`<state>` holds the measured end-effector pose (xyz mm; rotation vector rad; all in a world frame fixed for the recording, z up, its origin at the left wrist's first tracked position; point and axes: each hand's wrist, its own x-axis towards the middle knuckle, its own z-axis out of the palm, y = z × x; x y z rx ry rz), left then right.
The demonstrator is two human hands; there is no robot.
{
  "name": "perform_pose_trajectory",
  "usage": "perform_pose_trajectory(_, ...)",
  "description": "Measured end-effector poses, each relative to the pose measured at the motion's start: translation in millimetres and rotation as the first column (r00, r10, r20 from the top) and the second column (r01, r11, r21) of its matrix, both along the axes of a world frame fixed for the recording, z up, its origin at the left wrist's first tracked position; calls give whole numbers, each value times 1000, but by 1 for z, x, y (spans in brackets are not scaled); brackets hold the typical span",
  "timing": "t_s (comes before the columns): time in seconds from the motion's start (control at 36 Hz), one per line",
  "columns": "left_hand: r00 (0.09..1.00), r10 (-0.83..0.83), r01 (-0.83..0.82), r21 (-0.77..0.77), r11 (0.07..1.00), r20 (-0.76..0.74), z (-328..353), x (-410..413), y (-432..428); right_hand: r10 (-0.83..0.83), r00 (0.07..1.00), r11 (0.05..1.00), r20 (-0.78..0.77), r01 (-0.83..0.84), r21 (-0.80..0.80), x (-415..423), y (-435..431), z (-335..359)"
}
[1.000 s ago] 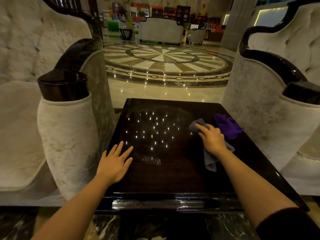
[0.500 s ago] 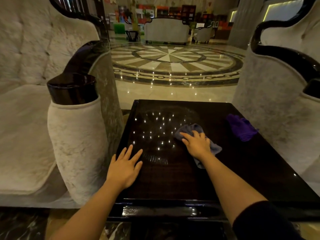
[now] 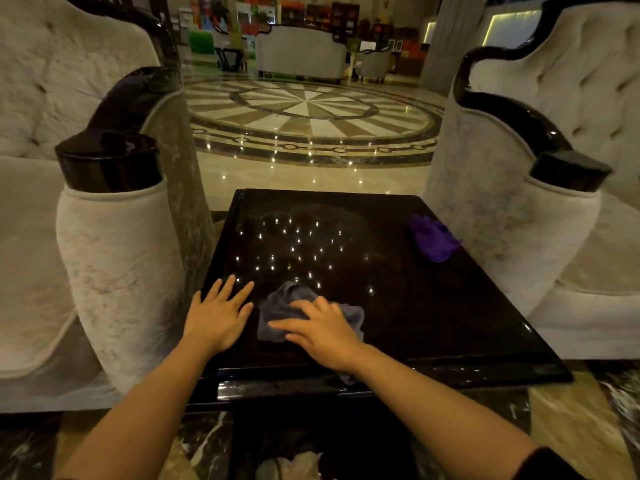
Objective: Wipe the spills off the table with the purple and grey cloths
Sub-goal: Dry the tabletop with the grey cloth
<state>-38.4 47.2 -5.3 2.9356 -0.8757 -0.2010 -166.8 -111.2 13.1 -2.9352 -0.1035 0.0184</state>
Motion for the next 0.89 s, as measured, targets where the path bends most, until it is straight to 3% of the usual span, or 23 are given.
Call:
perform_pose_trajectory(0.36, 1000, -9, 9, 34, 999, -13, 8, -9, 3, 296, 953, 954, 71, -299, 35, -77, 22, 17)
perform_pose_trajectory(0.44, 1000, -12, 12, 22, 1000, -3, 11, -9, 2, 163, 976, 982, 144, -174, 66, -81, 0, 31)
perform_pose_trajectory(0.58, 1000, -27, 27, 16, 1000, -1, 10, -11, 1, -249, 929, 965, 275, 215, 150, -71, -66, 57)
perform_pose_trajectory(0.78, 998, -65, 65, 12, 998, 18, 13, -9, -4, -631, 738, 776, 239, 603, 186, -65, -163, 51)
perform_pose_trajectory(0.89, 996, -86, 86, 11, 996, 15, 10, -10, -2, -758, 646, 649, 87, 736, 194, -67, -193, 29)
